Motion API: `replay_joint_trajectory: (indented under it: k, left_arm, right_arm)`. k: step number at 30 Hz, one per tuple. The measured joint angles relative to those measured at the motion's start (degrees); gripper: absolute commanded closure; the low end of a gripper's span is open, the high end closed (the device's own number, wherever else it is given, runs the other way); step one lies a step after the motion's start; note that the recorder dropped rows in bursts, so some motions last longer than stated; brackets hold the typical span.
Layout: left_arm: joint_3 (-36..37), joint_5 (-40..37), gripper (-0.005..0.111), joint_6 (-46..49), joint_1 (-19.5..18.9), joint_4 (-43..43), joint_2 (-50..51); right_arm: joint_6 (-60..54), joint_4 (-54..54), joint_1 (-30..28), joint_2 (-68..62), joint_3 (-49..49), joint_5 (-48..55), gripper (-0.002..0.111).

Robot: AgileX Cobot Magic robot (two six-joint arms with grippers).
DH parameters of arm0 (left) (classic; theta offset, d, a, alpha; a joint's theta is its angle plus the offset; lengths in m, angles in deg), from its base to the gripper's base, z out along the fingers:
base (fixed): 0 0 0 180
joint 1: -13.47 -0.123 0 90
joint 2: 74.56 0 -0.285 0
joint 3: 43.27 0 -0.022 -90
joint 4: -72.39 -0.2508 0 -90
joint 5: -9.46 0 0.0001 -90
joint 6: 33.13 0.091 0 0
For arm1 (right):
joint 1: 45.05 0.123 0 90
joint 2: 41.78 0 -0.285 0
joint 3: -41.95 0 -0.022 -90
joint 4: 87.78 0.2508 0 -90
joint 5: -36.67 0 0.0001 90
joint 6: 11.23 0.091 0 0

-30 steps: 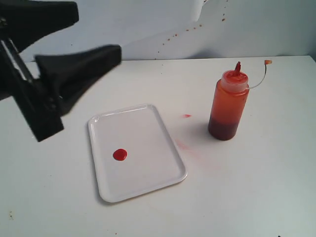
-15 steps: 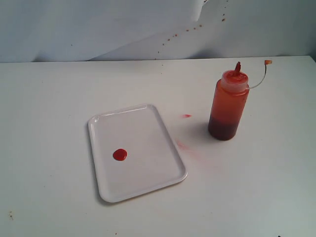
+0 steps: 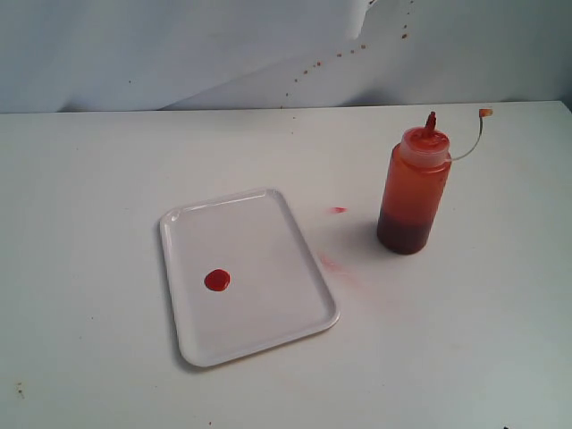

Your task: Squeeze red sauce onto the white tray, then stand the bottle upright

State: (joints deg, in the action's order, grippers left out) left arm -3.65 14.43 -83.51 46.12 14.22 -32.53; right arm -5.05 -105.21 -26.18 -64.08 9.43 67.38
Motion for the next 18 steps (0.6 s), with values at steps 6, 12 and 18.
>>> replay_joint_trajectory:
  k: [6,12,18]
  left_arm:
    - [0.00,0.00,0.106,0.00,0.00,0.00,0.00]
    - [0.00,-2.90,0.106,-0.40,-0.43,0.19,-0.85]
    - [0.12,-8.86,0.106,-2.94,-7.95,6.66,-4.07]
  right_arm:
    - [0.00,0.00,0.00,0.00,0.00,0.00,0.108]
    - [0.00,0.00,0.00,0.00,0.00,0.00,0.108]
    - [0.00,0.00,0.00,0.00,0.00,0.07,0.108]
